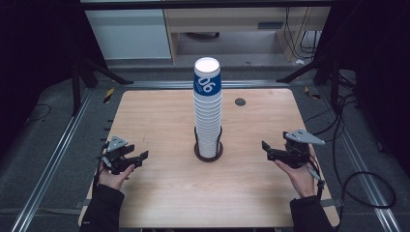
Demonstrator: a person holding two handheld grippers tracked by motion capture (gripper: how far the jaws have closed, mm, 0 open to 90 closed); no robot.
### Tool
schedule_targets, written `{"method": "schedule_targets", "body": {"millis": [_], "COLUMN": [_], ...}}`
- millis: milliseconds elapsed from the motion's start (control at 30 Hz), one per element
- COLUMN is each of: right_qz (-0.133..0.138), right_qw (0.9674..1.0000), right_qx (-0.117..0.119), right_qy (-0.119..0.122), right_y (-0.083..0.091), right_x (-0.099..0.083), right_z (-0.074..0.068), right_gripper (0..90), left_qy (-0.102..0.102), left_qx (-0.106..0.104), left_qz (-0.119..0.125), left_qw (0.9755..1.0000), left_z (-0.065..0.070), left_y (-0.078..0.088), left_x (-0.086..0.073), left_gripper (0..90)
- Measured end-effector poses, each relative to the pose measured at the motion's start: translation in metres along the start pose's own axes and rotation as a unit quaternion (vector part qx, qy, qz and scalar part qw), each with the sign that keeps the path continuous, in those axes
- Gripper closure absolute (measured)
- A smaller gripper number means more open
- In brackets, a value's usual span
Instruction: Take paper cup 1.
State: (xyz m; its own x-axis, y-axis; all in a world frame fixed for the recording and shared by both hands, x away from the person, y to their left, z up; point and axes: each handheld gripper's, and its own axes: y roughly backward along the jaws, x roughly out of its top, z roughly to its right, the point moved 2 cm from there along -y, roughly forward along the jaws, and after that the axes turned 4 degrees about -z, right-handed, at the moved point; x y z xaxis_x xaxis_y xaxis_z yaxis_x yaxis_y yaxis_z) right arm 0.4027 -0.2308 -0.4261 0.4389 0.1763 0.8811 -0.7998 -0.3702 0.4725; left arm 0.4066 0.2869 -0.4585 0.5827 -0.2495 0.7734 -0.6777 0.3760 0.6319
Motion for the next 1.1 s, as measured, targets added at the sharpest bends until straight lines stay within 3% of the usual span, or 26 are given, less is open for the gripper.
{"method": "schedule_targets", "body": {"millis": [267, 400, 433, 467, 500, 533, 700, 933, 967, 1000, 1100], "right_qz": [0.015, 0.037, 0.059, 0.059, 0.078, 0.078, 0.118, 0.142, 0.150, 0.150, 0.161], "right_qw": [0.9996, 0.9986, 0.9969, 0.9969, 0.9944, 0.9944, 0.9870, 0.9802, 0.9773, 0.9773, 0.9729], "right_qx": [0.015, 0.031, 0.048, 0.048, 0.069, 0.069, 0.105, 0.133, 0.144, 0.144, 0.161], "right_qy": [0.016, 0.024, 0.022, 0.022, 0.015, 0.015, 0.026, 0.037, 0.040, 0.040, 0.042], "right_y": [0.007, 0.014, 0.019, 0.019, 0.023, 0.023, 0.029, 0.035, 0.037, 0.037, 0.039], "right_x": [0.012, 0.030, 0.041, 0.041, 0.055, 0.055, 0.096, 0.128, 0.140, 0.140, 0.156], "right_z": [-0.012, -0.021, -0.027, -0.027, -0.032, -0.032, -0.051, -0.068, -0.073, -0.073, -0.082], "right_gripper": [12.9, 12.7, 12.9, 12.9, 12.7, 12.7, 11.8, 11.2, 11.1, 11.1, 10.7], "left_qy": [0.001, 0.001, 0.000, 0.000, -0.001, -0.001, -0.003, -0.004, -0.004, -0.005, -0.007], "left_qx": [-0.003, -0.002, 0.000, 0.002, 0.001, 0.001, 0.001, 0.003, 0.002, 0.003, 0.002], "left_qz": [-0.003, -0.004, -0.006, -0.004, -0.001, -0.001, -0.002, -0.006, -0.007, -0.008, -0.008], "left_qw": [1.0000, 1.0000, 1.0000, 1.0000, 1.0000, 1.0000, 1.0000, 1.0000, 1.0000, 1.0000, 0.9999], "left_z": [-0.001, -0.002, -0.002, -0.002, -0.001, -0.001, -0.001, 0.000, 0.000, 0.000, 0.001], "left_y": [0.001, 0.001, 0.001, 0.001, 0.002, 0.002, 0.002, 0.000, 0.000, 0.000, -0.001], "left_x": [0.000, 0.001, 0.002, 0.002, 0.004, 0.004, 0.004, 0.003, 0.003, 0.003, 0.003], "left_gripper": [34.1, 33.7, 33.3, 33.3, 33.1, 32.9, 31.8, 30.3, 30.3, 30.3, 30.1]}}
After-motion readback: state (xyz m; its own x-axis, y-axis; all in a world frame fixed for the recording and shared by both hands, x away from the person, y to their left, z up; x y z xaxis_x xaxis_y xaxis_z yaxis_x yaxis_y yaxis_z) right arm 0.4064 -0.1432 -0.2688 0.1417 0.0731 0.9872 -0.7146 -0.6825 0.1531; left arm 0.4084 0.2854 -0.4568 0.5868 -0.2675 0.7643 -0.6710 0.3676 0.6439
